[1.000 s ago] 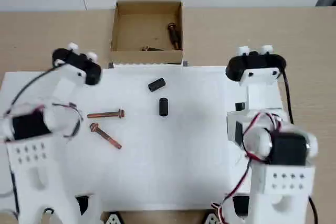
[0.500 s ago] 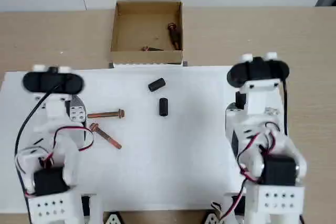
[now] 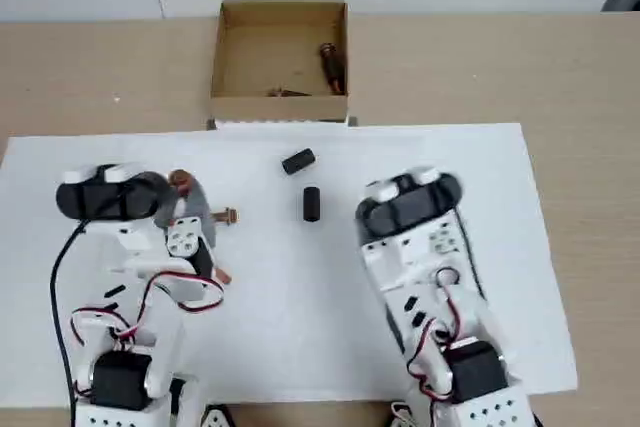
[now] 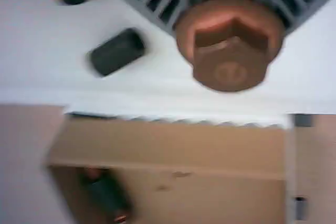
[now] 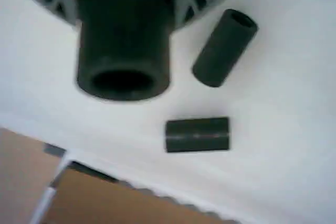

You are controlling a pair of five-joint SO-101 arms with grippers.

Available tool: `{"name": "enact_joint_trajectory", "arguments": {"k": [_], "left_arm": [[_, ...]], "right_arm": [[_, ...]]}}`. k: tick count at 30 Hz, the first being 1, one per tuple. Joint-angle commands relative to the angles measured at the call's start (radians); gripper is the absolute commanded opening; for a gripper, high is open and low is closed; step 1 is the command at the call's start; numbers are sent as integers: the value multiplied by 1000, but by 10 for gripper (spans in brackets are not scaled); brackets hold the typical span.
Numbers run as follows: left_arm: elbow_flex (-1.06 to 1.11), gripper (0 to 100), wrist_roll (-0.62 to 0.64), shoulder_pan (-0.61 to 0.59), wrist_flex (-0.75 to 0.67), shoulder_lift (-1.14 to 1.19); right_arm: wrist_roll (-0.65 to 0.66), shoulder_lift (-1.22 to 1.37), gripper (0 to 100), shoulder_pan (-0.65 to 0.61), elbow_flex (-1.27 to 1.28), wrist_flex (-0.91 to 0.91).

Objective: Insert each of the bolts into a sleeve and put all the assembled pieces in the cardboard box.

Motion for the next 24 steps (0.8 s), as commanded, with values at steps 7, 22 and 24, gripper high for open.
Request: {"name": "enact_joint_trajectory", "arguments": {"k": [7,22,24], "left_arm": [[-5,7,353,81,-38,-21],[-5,7,399,192,-147,-21],[-7,7,399,219,-150,-21]], "right_arm": [[0,-160,3,-219,123,-56],[72,-246,3,-346,236,-58],[80,-246,3,-343,247,-58]]}}
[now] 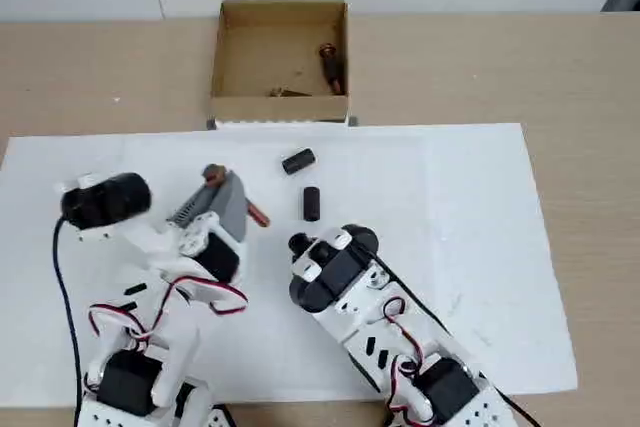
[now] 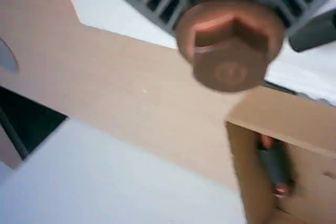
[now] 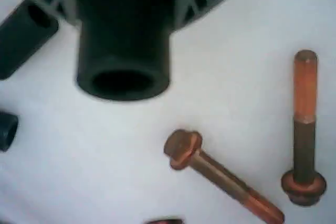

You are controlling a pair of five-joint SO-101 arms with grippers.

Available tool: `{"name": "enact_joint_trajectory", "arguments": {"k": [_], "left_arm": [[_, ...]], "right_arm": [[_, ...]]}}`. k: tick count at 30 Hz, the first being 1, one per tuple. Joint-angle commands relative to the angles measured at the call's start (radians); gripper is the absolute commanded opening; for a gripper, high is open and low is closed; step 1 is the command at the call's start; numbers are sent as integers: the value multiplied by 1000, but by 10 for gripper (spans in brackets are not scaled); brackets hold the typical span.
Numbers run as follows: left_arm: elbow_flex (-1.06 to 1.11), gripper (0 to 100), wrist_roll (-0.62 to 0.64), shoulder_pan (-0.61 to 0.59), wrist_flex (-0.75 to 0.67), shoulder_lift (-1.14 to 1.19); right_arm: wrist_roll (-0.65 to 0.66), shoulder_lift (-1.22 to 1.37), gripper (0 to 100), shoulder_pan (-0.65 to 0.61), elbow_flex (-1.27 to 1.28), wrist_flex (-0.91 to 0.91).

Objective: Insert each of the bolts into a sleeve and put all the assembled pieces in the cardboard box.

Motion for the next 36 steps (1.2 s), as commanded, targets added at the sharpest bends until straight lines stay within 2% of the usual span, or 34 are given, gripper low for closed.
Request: {"name": "enact_joint_trajectory", "arguments": {"k": [1,7,14,28,32,36], "left_arm": [[-7,7,8,46,-38,-17],[-7,7,8,55,-34,-17],[-4,7,8,123,-37,-12],[77,7,8,126,-34,-15],[84,7,2,178,-5,-17],[87,7,-64,245,40,-17]], "right_arm": [[35,-16,3,-4,0,-25],[58,-16,3,-5,2,-27],[61,-15,3,-5,2,-102],[63,-15,3,-5,-2,-108],[63,-15,3,-2,0,-108],[63,-15,3,-1,0,-108]]}}
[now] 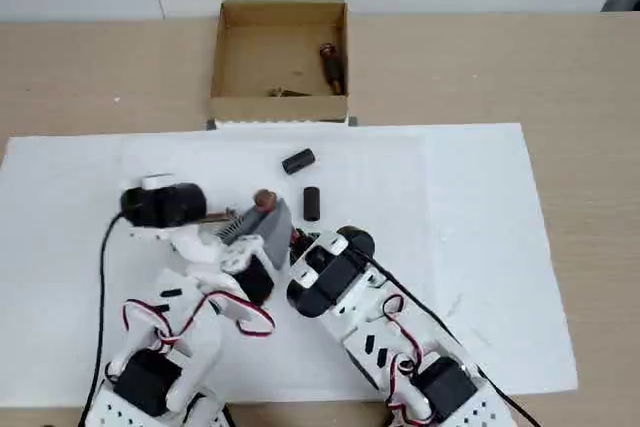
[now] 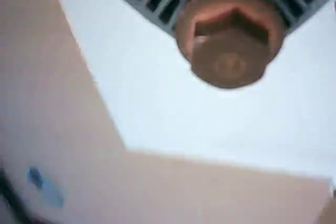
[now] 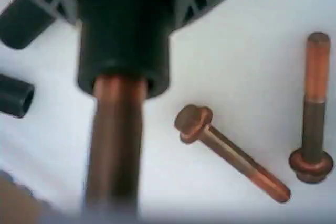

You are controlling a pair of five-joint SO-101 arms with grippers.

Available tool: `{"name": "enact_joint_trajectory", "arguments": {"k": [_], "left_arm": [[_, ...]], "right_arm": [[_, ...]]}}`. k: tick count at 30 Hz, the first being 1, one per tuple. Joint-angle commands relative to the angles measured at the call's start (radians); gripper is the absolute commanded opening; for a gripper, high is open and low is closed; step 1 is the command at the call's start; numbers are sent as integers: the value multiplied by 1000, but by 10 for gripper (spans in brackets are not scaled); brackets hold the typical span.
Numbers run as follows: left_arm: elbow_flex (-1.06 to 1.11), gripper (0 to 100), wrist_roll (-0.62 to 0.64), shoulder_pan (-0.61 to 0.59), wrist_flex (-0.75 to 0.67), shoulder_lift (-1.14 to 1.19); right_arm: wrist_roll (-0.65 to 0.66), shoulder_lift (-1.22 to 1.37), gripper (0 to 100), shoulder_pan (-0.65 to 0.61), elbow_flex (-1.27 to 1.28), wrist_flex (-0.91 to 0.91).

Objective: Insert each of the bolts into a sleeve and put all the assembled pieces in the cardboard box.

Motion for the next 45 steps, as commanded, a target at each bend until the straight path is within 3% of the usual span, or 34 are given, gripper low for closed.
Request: {"name": "enact_joint_trajectory", "arguments": {"k": [1,9,16,23,31,40,45], "left_arm": [[-4,7,-40,43,38,-6],[-2,17,-130,43,95,-2],[-2,247,-196,41,95,0],[-42,246,-204,3,97,0],[-87,246,-302,-51,100,0],[-97,246,-301,17,298,0],[-102,246,-299,11,316,-2]], "right_arm": [[12,-15,3,-2,-14,-36],[12,-15,3,-2,-12,-38],[12,-15,3,-2,-12,-38],[12,-15,3,-2,-12,-38],[12,-15,3,-2,-12,-38],[12,-13,3,-2,-11,-35],[12,-13,3,-2,-11,-31]]}}
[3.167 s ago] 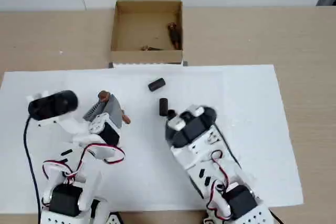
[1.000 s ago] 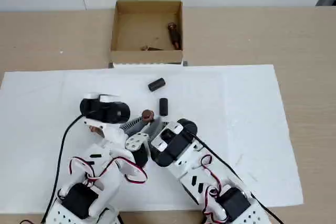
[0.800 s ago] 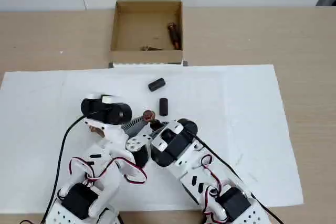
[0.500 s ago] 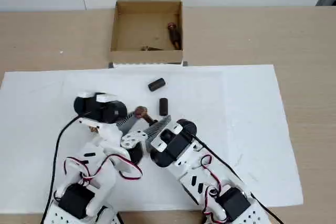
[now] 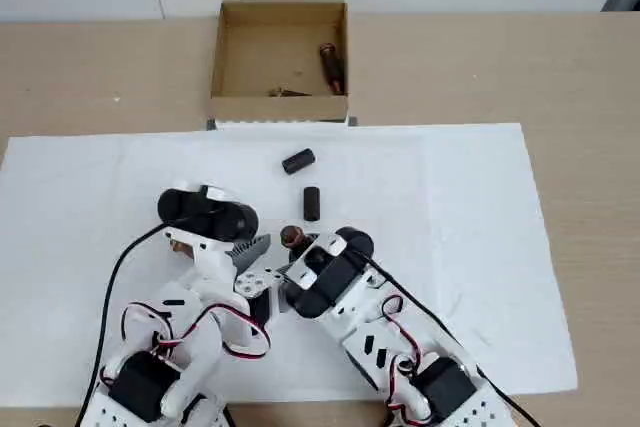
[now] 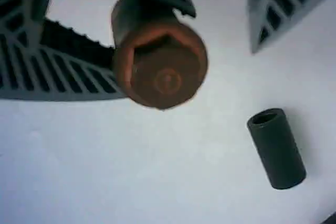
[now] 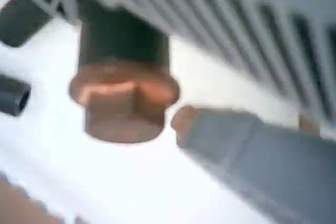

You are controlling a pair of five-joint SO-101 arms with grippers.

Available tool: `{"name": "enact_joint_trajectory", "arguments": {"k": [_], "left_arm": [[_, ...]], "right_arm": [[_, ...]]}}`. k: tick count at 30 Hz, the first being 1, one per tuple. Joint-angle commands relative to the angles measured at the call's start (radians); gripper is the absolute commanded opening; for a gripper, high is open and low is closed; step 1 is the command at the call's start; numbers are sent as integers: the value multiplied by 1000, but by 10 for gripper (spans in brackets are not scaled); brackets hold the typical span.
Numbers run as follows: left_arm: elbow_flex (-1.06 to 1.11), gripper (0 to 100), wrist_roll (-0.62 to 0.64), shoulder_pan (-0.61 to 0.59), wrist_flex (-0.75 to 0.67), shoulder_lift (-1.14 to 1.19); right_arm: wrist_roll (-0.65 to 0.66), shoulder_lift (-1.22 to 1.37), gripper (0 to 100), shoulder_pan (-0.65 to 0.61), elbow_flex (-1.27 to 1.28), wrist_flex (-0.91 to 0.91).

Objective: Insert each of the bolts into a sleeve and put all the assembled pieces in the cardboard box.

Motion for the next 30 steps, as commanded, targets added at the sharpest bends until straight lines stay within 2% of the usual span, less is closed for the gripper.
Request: {"name": "enact_joint_trajectory", "arguments": {"k": [1,5,13,15,18,24,30], "left_arm": [[-48,246,-6,-8,3,-6],[-71,246,-18,-77,-34,-2],[-260,234,-52,-193,-29,0],[-291,165,-64,-221,-29,0],[-312,5,-143,-279,-37,-2],[-260,7,-341,-451,-31,-6],[-54,7,-371,-540,-35,-8]], "right_arm": [[9,-13,3,1,-15,-30],[9,-13,3,1,-15,-30],[2,-13,3,19,2,-31],[2,-13,3,51,6,-31],[2,-13,3,110,5,-30],[-34,-7,3,226,3,-18],[-169,-7,3,306,-66,185]]}}
